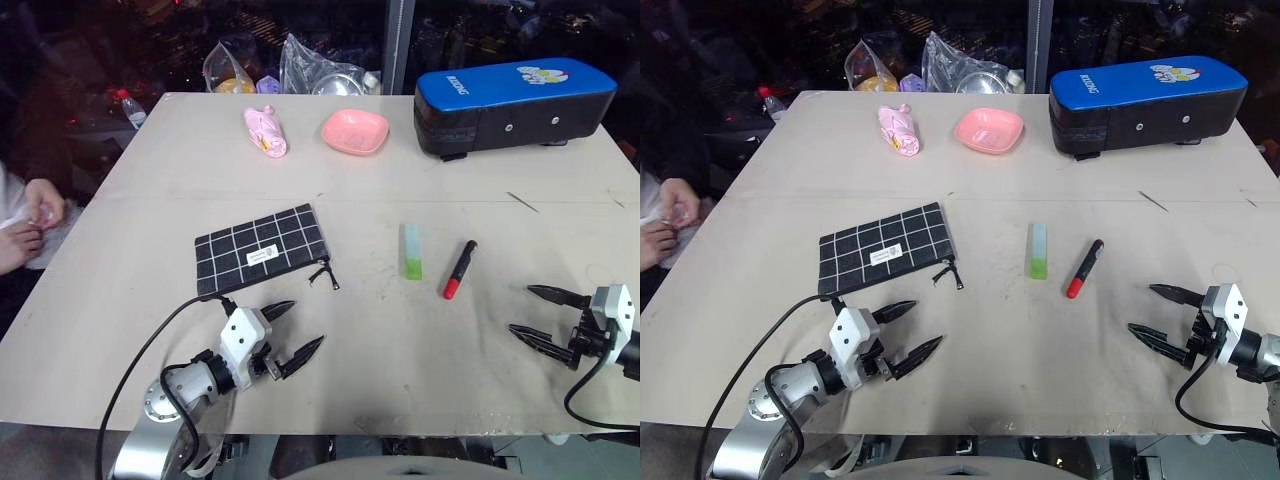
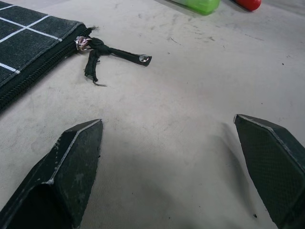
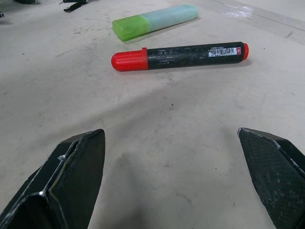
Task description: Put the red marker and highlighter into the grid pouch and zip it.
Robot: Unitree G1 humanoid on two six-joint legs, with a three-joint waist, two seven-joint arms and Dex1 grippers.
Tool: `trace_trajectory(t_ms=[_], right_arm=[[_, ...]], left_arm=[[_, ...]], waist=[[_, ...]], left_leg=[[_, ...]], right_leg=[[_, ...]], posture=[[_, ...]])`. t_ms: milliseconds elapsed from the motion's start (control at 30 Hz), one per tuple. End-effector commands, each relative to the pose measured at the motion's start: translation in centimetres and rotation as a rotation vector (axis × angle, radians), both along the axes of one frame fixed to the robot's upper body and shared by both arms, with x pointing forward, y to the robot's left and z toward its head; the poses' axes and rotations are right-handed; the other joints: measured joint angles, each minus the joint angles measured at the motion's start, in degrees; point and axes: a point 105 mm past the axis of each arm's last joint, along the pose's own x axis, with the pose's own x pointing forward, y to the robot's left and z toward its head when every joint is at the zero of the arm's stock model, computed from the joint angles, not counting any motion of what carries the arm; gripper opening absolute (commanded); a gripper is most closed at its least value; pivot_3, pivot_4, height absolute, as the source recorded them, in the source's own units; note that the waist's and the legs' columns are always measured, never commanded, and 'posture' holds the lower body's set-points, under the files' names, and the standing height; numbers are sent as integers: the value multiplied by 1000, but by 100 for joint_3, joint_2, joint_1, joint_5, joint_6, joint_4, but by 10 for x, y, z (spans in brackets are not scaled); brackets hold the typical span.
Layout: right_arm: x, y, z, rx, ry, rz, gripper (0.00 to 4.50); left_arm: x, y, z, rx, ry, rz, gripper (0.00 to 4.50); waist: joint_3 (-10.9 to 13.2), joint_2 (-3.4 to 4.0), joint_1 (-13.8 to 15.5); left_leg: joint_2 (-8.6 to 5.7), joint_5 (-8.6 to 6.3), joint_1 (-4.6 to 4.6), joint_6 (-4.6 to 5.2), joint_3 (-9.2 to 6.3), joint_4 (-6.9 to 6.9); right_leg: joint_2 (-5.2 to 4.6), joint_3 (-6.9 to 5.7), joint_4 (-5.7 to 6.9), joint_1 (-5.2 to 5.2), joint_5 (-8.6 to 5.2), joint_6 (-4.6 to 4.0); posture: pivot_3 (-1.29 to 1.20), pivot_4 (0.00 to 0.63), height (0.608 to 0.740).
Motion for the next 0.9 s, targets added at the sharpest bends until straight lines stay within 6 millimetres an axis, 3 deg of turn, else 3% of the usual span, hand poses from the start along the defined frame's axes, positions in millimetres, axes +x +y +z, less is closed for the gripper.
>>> trace_trajectory(t_ms=[33,433,667,733,900], right_arm=[[2,-3,9,-15,-37,8,4500],[6,2,13,0,-58,22,4500],[8,17,24,34,-98,61,4500],[7,27,32,58,-119,96,4500],[4,69,63,149,-191,217,4500]], left_arm=[[1,1,13,12,-58,-7,4465],[0,9,14,6,-62,-15,4465],[4,20,17,9,-71,-5,4465],[9,33,21,13,-85,23,4465],[30,110,41,82,-141,227,4465]], waist=[[0,0,0],[0,0,-1],[0,0,-1],[0,0,-5],[1,-1,-19]], left_leg=[[0,0,0,0,0,0],[0,0,0,0,1,0],[0,0,0,0,0,0],[0,0,0,0,0,0],[8,0,2,-1,-5,0]], right_leg=[[0,0,0,0,0,0],[0,0,0,0,0,0],[0,0,0,0,0,0],[0,0,0,0,0,0],[5,-6,5,-2,0,0]], posture=[[0,150,716],[0,150,716],[0,150,716],[0,150,716],[0,150,716]])
